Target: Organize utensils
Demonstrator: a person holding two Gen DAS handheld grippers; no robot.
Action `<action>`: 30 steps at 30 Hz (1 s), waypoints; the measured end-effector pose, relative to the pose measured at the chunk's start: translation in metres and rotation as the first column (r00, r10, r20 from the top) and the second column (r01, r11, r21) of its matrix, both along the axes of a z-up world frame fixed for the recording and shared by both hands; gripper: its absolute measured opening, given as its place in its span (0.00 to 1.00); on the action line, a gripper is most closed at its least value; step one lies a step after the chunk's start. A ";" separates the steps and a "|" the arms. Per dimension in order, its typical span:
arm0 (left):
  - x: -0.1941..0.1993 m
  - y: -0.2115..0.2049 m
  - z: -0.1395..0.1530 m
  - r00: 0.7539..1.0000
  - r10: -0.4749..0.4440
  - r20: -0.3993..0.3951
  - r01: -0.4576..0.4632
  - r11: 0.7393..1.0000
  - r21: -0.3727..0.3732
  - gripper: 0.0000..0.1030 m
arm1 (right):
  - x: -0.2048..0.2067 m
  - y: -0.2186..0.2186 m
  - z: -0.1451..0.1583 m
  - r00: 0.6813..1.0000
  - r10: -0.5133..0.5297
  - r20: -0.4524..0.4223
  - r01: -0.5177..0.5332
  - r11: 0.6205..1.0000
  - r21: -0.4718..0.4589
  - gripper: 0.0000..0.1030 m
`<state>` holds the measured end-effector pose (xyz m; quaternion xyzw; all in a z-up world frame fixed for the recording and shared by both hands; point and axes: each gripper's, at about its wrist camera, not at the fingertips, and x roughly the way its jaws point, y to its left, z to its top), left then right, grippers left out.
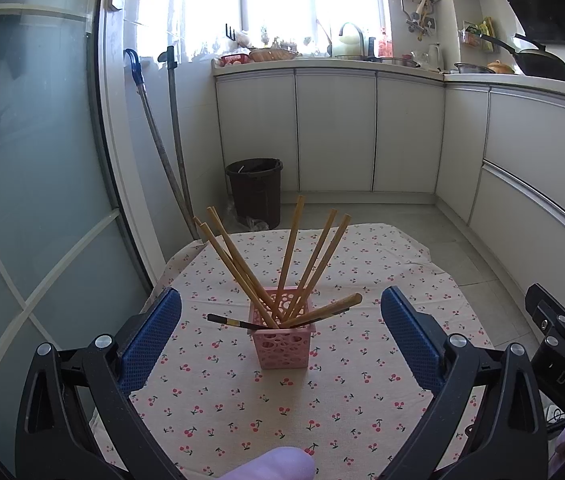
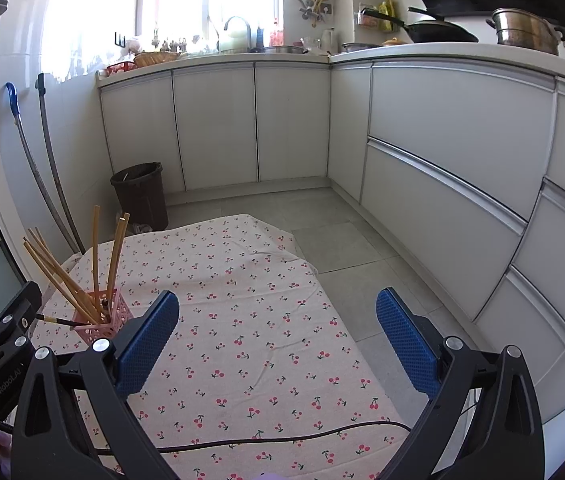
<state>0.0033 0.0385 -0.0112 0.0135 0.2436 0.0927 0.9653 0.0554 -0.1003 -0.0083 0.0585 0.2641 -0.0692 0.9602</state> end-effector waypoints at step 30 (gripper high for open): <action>0.002 0.000 0.001 1.000 -0.007 -0.006 0.007 1.000 -0.030 0.93 | 0.003 -0.003 -0.004 1.000 -0.003 -0.017 0.003 1.000 0.010 0.94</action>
